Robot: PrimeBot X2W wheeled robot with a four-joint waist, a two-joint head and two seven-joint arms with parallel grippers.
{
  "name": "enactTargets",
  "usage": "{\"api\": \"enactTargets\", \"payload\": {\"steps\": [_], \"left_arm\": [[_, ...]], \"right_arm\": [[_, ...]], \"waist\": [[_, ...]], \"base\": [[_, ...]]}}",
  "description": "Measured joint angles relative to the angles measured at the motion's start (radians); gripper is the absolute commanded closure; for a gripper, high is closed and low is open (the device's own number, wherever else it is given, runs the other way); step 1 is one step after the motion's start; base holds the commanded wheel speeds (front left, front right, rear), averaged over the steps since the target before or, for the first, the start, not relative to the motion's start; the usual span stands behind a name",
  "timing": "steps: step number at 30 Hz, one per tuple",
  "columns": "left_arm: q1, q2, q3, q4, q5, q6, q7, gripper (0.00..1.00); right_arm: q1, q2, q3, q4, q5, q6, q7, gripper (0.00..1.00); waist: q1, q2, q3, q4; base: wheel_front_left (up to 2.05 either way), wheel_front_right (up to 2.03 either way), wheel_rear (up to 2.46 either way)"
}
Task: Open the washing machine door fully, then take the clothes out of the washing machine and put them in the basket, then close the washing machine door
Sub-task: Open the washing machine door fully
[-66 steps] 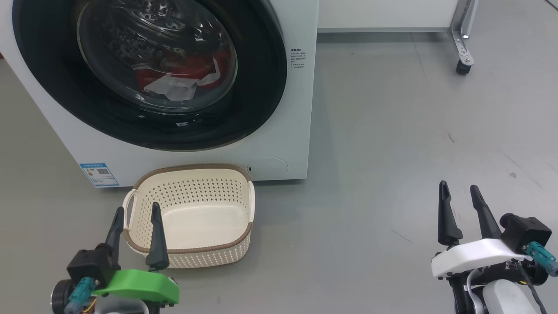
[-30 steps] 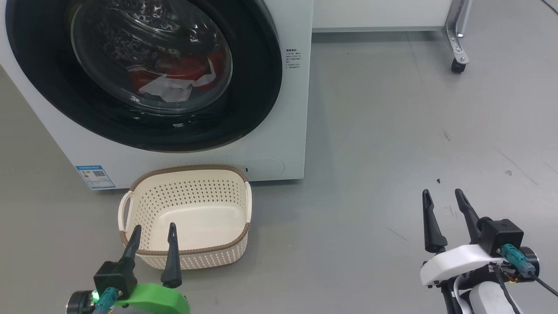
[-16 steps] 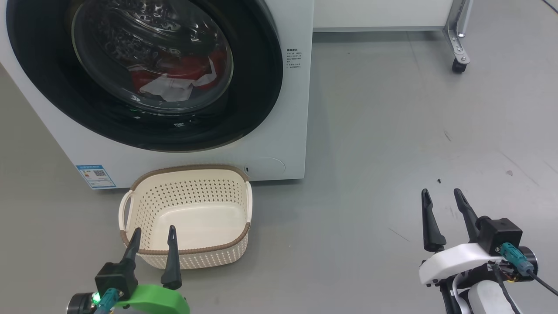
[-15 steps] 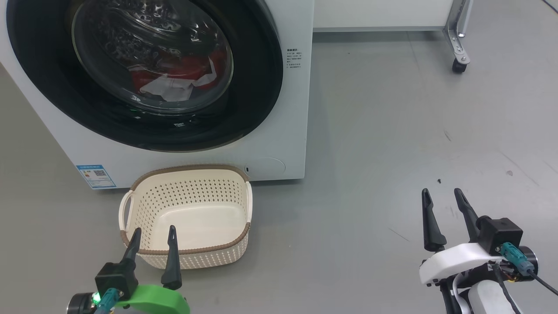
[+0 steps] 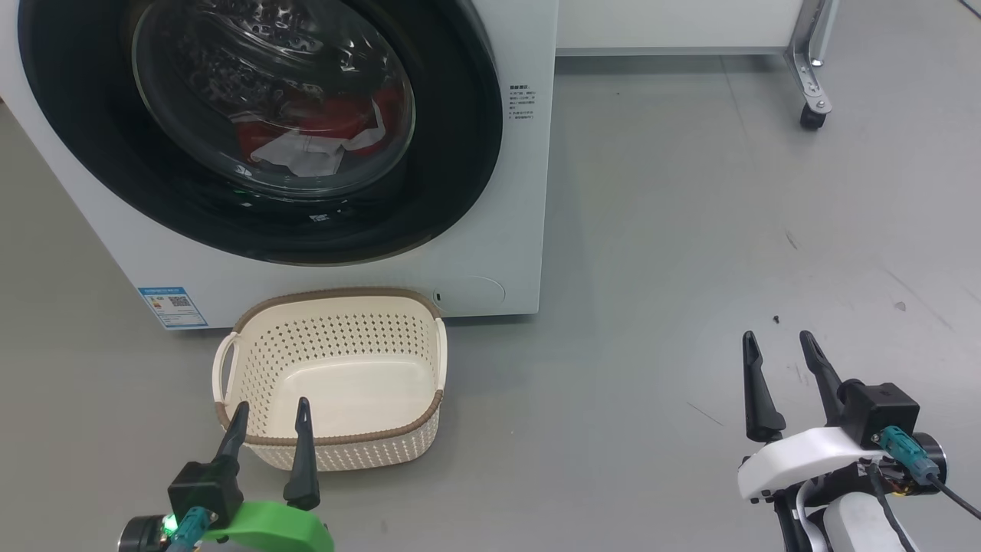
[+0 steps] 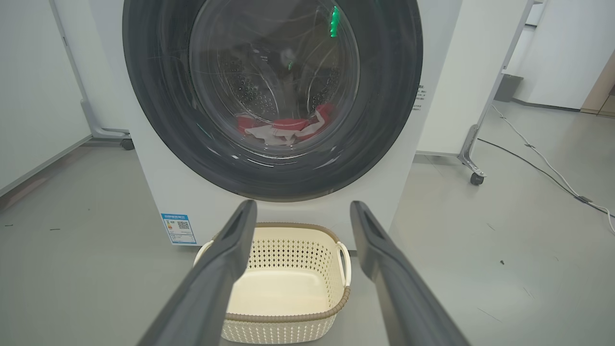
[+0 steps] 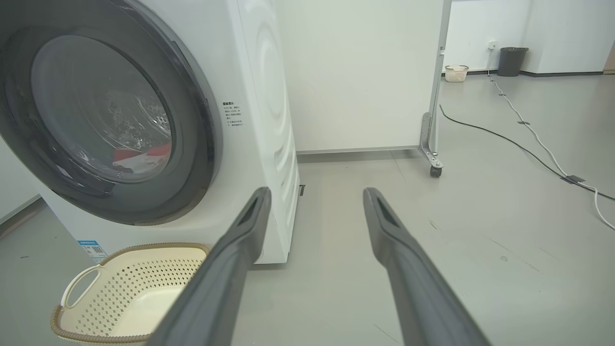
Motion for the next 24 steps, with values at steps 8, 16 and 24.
{"api": "enactTargets", "payload": {"steps": [8, 16, 24], "left_arm": [[0.000, 0.000, -0.004, 0.000, 0.000, 0.001, 0.000, 0.00], [-0.024, 0.001, -0.040, -0.008, 0.000, 0.003, 0.000, 0.00], [-0.056, 0.002, -0.075, -0.025, 0.000, 0.006, 0.000, 0.00]], "right_arm": [[0.000, 0.004, -0.010, 0.000, 0.000, 0.003, 0.000, 0.00], [-0.029, 0.002, -0.030, -0.016, 0.015, 0.021, 0.000, 1.00], [-0.100, 0.006, -0.087, -0.016, 0.157, 0.047, 0.002, 1.00]], "waist": [[0.0000, 0.0000, 0.004, 0.003], [0.0000, 0.0000, 0.050, 0.020], [0.0000, 0.0000, 0.112, 0.055]], "base": [[0.00, 0.00, 0.00], [0.00, 0.00, 0.00], [0.00, 0.00, 0.00]]}}
